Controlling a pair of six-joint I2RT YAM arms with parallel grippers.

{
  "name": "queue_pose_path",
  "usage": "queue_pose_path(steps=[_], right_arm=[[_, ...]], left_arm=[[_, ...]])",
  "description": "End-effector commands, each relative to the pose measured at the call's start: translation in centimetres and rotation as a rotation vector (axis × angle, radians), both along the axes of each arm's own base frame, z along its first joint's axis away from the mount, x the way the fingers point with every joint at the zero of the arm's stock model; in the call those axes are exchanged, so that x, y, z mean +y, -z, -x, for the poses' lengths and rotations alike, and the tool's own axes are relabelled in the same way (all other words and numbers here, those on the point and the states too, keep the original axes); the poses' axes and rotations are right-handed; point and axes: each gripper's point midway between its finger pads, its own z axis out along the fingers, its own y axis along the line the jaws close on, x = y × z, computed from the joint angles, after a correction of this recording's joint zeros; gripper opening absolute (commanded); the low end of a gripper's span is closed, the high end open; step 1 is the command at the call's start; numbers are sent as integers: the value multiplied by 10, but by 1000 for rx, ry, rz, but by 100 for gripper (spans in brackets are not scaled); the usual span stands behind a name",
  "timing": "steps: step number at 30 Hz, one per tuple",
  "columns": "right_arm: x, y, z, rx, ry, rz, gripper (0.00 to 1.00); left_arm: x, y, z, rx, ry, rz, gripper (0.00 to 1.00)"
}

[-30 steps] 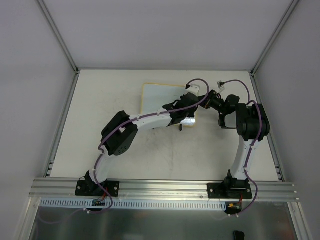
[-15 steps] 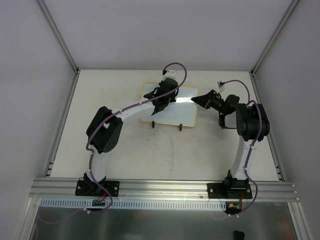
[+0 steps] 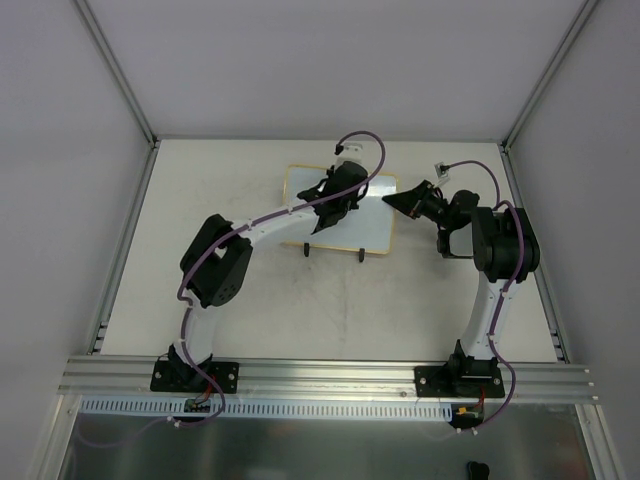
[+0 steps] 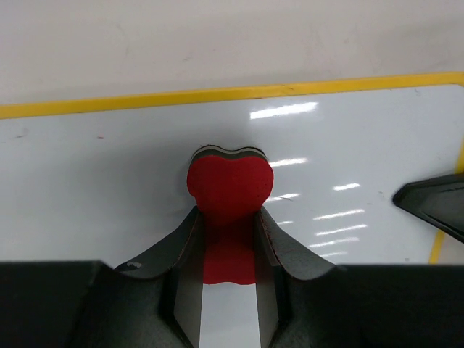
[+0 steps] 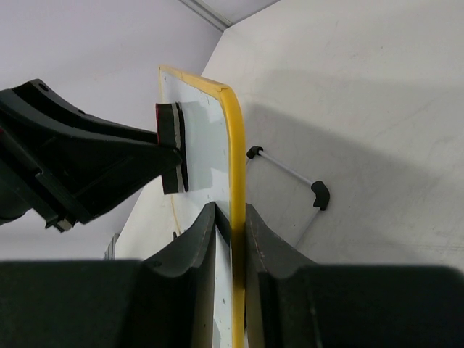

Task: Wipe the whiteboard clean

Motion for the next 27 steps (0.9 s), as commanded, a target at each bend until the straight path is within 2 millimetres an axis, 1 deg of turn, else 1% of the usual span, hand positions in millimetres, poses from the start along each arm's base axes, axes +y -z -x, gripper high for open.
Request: queue_pose_path(steps=[1,2,3,4,8,11,13,16,17,18,19,20,21,22,23,24,26,27], right_arm=[[3,-21,6,-203,-15,42,0],[3,-21,6,-205,-15,42,0],[3,-21,6,-205,-16,42,0],[4,-22,6,-204,-18,41,0],[4,-22,6,-204,-20,41,0],[4,-22,5,-203,-18,40,0],[4,-21,5,-200,-18,39,0],[4,-22,6,-203,-18,40,0],[4,-21,6,-202,-18,41,0],[4,-23,6,-206,-20,41,0],[4,-23,6,-206,-18,41,0],[4,-22,6,-204,-18,41,0],[3,-22,6,-204,-17,41,0],[4,-22,6,-205,-18,41,0],[4,-21,6,-206,-18,43,0],[5,-21,6,-208,-19,46,0],[5,-21,8,-222,-18,55,0],[5,-22,8,-222,-17,55,0]], left_arm=[[-9,74,34,182,75,-161,0],[-13,80,36,193,87,-168,0],[-25,76,39,186,111,-155,0],[-32,78,42,192,133,-151,0],[-51,86,51,208,182,-151,0],[-53,91,56,221,189,-149,0],[-48,90,53,209,170,-168,0],[-28,83,43,216,126,-147,0],[-14,73,32,211,96,-125,0],[-2,78,33,229,78,-129,0],[10,78,31,234,52,-128,0],[20,66,28,220,31,-116,0],[42,76,28,244,-7,-136,0],[55,76,27,244,-42,-140,0],[69,75,33,251,-59,-140,0],[84,74,29,255,-88,-132,0],[99,68,33,244,-115,-127,0],[106,58,39,221,-120,-114,0]])
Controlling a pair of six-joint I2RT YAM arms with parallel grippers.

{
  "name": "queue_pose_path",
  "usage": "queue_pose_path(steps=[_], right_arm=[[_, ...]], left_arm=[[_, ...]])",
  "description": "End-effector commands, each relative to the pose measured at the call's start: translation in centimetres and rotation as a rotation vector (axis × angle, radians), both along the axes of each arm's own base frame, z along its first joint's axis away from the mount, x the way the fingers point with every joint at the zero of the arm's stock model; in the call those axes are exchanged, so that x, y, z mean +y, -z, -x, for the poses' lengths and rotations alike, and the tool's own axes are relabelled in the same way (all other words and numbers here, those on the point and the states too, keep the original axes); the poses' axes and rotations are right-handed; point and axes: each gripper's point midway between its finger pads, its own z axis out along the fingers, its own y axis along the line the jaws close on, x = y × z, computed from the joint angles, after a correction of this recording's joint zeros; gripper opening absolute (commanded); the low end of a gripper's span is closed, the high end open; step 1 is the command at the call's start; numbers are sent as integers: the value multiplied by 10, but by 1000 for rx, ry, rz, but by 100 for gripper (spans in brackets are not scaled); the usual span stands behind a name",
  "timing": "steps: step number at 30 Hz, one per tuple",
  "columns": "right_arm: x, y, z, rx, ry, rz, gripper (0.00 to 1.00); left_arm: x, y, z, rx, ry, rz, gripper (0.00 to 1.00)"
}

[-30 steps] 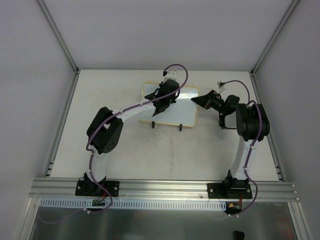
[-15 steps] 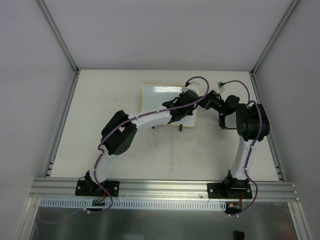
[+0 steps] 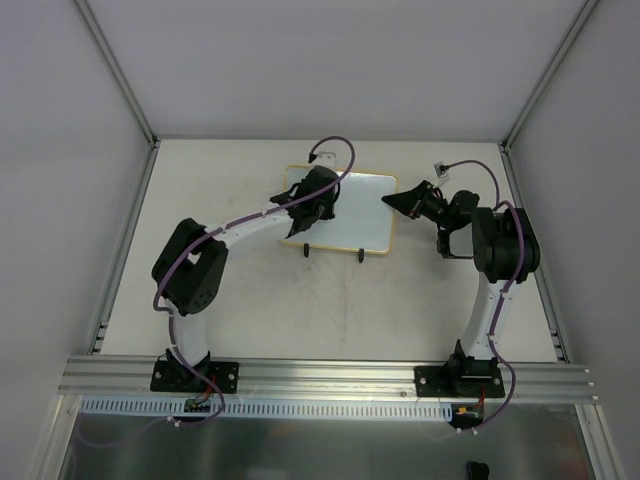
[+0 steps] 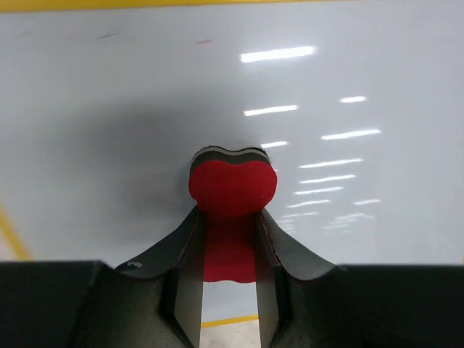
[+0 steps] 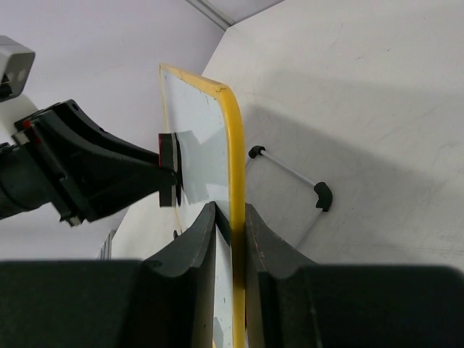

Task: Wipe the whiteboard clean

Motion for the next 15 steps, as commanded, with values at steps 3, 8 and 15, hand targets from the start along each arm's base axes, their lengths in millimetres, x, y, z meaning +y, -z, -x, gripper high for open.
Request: queue_pose_path(steps=[3,8,15], right_arm=[[5,-20,7,-201,-14,47,0],[5,-20,8,-201,-17,47,0],[5,-21,9,-198,-17,46,0]], left_arm=[[82,17,24,61,-136,-111,0],[109,1,47,41,-189,-63,0],[151,-8,60,28,-251,21,0]])
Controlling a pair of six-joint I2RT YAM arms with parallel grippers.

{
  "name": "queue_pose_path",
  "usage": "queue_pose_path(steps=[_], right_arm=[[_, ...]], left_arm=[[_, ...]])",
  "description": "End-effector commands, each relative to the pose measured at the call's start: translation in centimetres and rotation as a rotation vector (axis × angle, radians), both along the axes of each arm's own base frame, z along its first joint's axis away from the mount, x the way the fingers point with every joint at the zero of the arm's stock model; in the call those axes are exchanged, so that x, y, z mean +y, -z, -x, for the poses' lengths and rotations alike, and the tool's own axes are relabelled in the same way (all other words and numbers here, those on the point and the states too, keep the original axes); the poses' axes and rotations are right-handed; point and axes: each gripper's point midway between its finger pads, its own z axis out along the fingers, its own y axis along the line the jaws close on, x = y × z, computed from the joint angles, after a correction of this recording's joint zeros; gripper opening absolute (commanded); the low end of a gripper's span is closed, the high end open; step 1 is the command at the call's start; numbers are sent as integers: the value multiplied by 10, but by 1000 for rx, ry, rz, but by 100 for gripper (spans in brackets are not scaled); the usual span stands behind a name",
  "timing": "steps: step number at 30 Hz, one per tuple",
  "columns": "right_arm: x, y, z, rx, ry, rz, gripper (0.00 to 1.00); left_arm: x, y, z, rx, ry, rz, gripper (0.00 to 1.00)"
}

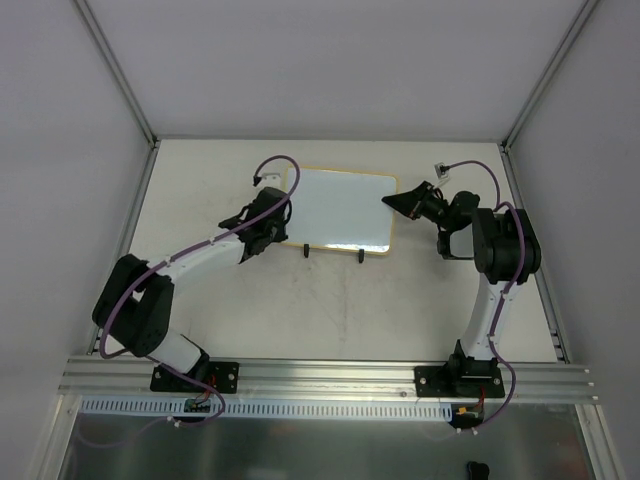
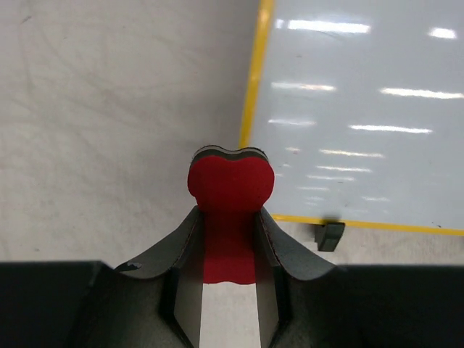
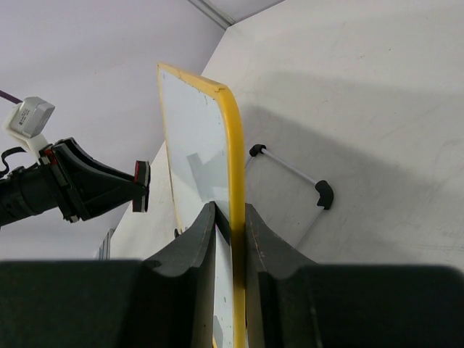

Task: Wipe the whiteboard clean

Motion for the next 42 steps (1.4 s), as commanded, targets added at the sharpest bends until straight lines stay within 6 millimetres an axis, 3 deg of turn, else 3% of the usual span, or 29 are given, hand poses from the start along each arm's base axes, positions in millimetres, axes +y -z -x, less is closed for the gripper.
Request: queue_pose_path(steps=[1,4,16,21,23,27,37,42], right_arm=[[5,-19,6,-190,-16,42,0],[4,-20,7,-193,-14,42,0],[4,-18,8,-193,-12,46,0],[4,-19,7,-192,-9,45,0],[4,-18,7,-193,-10,46,0],[4,-18,7,-193,-10,46,1],[4,-19,7,-194,-10,46,2],[4,-20,7,-196,-10,45,4]], left_arm=[[24,-18,-3,-39,-73,103,0],[43,-3,2,10,-124,155,0],[50,48,45,193,-106,177,1],[55,57,54,214,-128,170,4],[57,58,54,212,-130,162,15],[61,62,60,217,-135,149,27],[64,70,66,238,-123,126,34],[65,66,66,225,-119,124,59]])
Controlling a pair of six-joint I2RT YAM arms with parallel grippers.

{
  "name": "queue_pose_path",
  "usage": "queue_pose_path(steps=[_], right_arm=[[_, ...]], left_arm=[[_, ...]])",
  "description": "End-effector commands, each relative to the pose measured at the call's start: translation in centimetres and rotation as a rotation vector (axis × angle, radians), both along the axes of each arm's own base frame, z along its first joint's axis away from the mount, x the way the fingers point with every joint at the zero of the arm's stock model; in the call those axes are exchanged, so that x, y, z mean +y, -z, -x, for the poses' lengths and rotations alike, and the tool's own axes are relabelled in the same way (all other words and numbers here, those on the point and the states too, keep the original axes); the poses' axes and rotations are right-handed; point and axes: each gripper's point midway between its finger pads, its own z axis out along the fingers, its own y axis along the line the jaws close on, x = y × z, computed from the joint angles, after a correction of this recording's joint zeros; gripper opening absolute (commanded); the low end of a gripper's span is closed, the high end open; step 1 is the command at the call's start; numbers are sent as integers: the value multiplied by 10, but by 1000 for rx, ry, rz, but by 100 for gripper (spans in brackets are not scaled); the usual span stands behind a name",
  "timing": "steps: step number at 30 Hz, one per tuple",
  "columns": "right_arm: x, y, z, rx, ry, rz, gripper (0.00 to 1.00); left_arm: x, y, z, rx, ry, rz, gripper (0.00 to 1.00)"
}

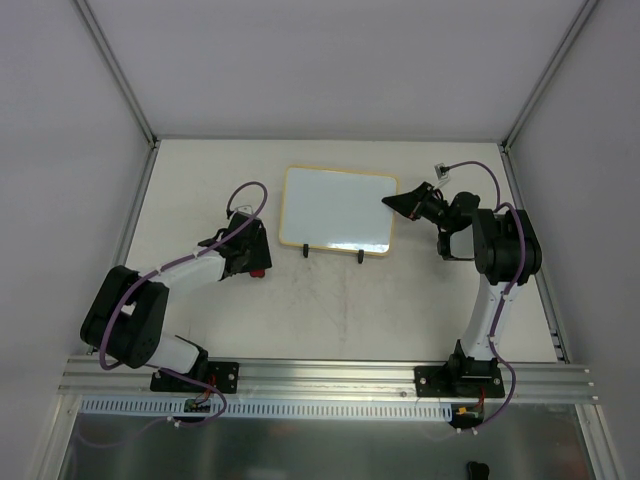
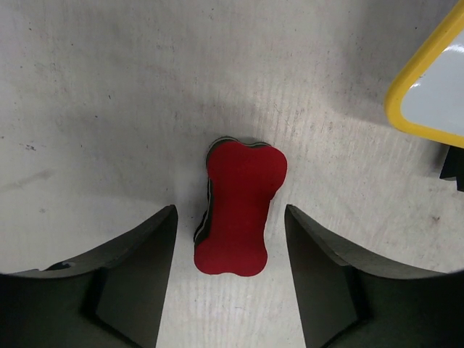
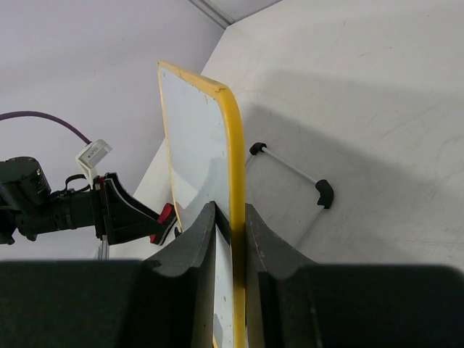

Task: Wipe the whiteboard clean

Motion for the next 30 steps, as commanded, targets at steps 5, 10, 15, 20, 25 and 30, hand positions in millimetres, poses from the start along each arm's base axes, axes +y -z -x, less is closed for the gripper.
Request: queue_pose_path(steps=[5,10,15,20,25,30], right_arm=[[4,-19,4,-194,-12,42,5],[4,-20,4,-195,-9,42,9],[4,-20,5,-198,-8,44,18],[4,-21,8,-205,-11,51,27],[4,-23,9,-219,-13,56,37],[4,-26,12,-225,-17,57,41]], left_arm=[[4,-10,0,-36,-6,5,67],[4,-10,1,-40,-7,7,68],[5,-9,2,-37,-8,3,68],[4,-7,2,-31,-6,6,67],[4,-8,2,-32,-5,6,67],[4,-9,2,-36,-4,9,67]])
